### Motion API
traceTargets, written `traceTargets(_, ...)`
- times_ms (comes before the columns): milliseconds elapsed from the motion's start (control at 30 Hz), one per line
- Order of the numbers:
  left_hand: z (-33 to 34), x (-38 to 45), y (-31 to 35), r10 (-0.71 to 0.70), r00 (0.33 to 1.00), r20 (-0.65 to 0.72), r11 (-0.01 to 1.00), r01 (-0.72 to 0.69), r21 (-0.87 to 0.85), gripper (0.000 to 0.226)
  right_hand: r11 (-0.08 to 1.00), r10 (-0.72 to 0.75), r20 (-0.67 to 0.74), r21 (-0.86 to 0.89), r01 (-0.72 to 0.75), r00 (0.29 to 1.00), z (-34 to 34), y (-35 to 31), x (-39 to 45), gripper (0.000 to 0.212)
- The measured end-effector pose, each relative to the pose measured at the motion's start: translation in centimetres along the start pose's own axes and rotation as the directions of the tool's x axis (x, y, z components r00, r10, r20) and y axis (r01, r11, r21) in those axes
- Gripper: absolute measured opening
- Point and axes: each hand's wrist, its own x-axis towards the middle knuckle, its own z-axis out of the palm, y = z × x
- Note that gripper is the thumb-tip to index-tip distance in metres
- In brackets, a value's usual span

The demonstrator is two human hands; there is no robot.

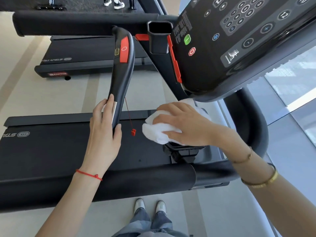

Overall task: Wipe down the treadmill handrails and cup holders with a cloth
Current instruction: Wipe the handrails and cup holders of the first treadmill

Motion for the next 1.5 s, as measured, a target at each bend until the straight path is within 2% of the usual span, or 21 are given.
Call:
traceTargets(133,0.0,0.1,0.0,-0.012,1.0,-0.005,0.999,0.012,-0.031,0.075,0.997,-0.043,-0.01,0.066,0.044,0.999,0.3,0.0,-0.9,0.044)
traceTargets(267,-0.1,0.0,0.0,-0.015,1.0,-0.006,0.999,0.015,-0.05,0.075,0.992,0.117,0.025,0.042,-0.118,0.993,0.1,0.2,2.6,0.039)
traceTargets(333,-0.2,0.0,0.0,-0.014,1.0,-0.006,0.999,0.014,-0.048,0.075,0.989,0.137,0.036,0.057,-0.139,0.99,-0.1,0.2,3.0,0.037)
traceTargets(533,-0.2,0.0,-0.3,-0.02,1.0,-0.002,0.999,0.02,-0.044,0.076,0.997,-0.073,0.017,0.031,0.073,0.997,1.3,-2.9,-1.8,0.038)
traceTargets(600,-0.1,-0.1,-0.1,-0.029,1.0,-0.004,1.0,0.029,-0.012,0.075,0.995,-0.08,0.005,0.057,0.079,0.997,1.5,-3.8,-3.4,0.033)
traceTargets(700,-0.2,-0.5,0.8,0.016,0.999,-0.048,0.994,-0.011,0.104,0.068,0.998,-0.056,-0.01,-0.026,0.055,0.998,1.5,-4.3,-4.9,0.031)
traceTargets(800,-0.7,-1.1,1.9,0.11,0.992,-0.058,0.991,-0.105,0.081,0.064,0.997,0.011,-0.067,-0.079,-0.016,0.998,1.6,-5.1,-6.9,0.04)
traceTargets(900,-0.6,-1.6,3.5,0.156,0.988,0.022,0.987,-0.155,-0.037,0.058,0.989,0.131,-0.209,-0.044,-0.143,0.969,2.1,-5.1,-9.5,0.061)
traceTargets(967,0.1,-1.9,4.6,0.179,0.979,0.103,0.979,-0.167,-0.118,0.055,0.961,0.269,-0.321,0.031,-0.274,0.908,2.3,-5.1,-10.4,0.061)
traceTargets(1033,1.2,-2.1,5.7,0.186,0.964,0.19,0.972,-0.153,-0.178,0.056,0.895,0.439,-0.345,0.088,-0.437,0.83,2.7,-4.9,-10.3,0.055)
traceTargets(1100,2.3,-2.2,6.5,0.181,0.947,0.265,0.972,-0.131,-0.196,0.06,0.834,0.551,-0.26,0.167,-0.525,0.793,3.3,-3.9,-10.0,0.057)
traceTargets(1167,3.1,-2.3,6.8,0.166,0.932,0.322,0.974,-0.104,-0.201,0.063,0.732,0.632,-0.121,0.419,-0.538,0.766,3.7,-2.5,-9.4,0.06)
traceTargets(1267,3.8,-2.6,6.8,0.166,0.917,0.362,0.977,-0.103,-0.185,0.068,0.629,0.65,-0.031,0.583,-0.515,0.759,2.7,0.1,-7.6,0.06)
traceTargets(1333,4.0,-2.7,6.5,0.137,0.918,0.373,0.983,-0.08,-0.163,0.074,0.591,0.641,-0.003,0.639,-0.492,0.767,1.8,1.2,-6.5,0.057)
traceTargets(1500,4.0,-2.6,5.9,0.048,0.896,0.442,0.989,0.019,-0.145,0.079,0.608,0.616,0.041,0.61,-0.508,0.787,3.0,0.4,-9.4,0.054)
